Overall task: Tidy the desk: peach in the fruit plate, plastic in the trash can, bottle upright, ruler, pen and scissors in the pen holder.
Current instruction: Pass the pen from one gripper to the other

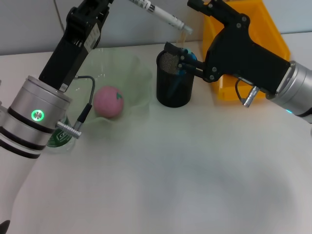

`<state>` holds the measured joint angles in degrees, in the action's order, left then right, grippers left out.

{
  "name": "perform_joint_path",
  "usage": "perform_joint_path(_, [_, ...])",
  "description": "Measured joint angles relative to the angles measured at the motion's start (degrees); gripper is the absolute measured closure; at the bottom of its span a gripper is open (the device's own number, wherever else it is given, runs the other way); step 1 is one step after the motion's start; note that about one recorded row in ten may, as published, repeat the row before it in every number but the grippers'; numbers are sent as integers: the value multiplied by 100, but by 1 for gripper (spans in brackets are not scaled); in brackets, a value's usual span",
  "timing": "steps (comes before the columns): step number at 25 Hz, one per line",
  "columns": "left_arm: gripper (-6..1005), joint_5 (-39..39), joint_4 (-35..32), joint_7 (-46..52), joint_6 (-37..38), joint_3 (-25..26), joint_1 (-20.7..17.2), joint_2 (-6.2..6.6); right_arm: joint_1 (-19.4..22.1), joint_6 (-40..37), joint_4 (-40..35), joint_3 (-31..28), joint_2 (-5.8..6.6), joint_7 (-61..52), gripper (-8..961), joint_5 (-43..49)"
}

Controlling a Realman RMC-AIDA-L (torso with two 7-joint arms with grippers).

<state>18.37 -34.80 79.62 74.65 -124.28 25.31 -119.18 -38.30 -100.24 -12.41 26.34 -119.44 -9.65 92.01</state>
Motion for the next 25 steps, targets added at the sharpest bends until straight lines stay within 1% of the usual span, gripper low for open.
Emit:
perform_joint_path(14, [856,75,-56,0,-27,-135,50,0,-92,76,43,26,-8,33,195,0])
perform_joint_path(20, [856,84,-78,4,-31,-135,9,0,-147,126,192,-12,-9,189,227,-15])
perform_joint_path(25, [855,113,-80,3,-51,-142,0,0,-161,126,350,-19,-9,488,436,-78])
